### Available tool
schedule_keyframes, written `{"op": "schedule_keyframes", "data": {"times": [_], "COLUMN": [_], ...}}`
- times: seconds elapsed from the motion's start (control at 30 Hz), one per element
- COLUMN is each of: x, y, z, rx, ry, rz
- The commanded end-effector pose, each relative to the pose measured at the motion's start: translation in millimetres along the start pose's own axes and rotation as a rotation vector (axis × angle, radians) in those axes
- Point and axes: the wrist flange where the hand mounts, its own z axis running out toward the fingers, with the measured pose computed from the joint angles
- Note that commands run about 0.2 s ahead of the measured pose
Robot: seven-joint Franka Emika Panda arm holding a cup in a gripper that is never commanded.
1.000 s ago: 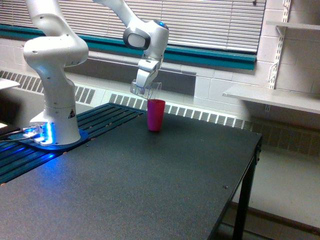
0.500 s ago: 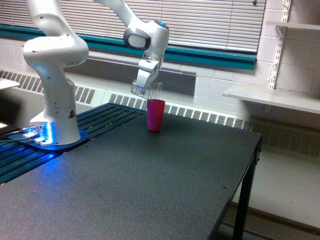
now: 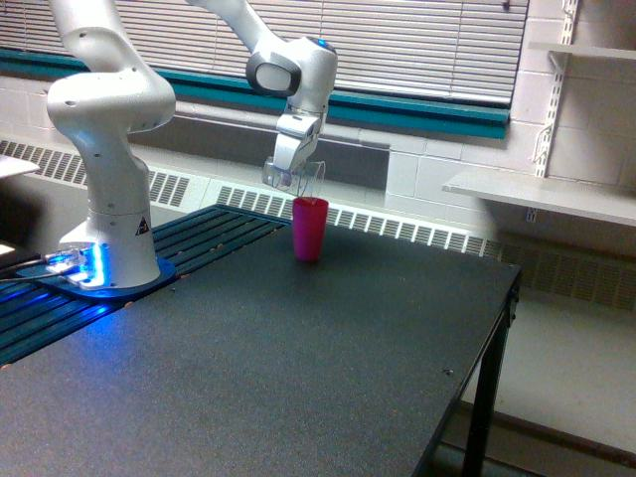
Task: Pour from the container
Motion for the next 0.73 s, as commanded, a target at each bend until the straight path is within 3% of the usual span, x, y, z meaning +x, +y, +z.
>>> {"op": "schedule_keyframes", "data": {"times": [0.03,0.4,0.73], "x": [-1.7,-5.1,-11.8], "y": [0.0,2.8,7.0], "z": [-8.9,-25.4,-37.5], "rx": [0.003,0.008,0.046], "ry": [0.023,0.07,0.108], "rz": [0.014,0.029,0.035]}}
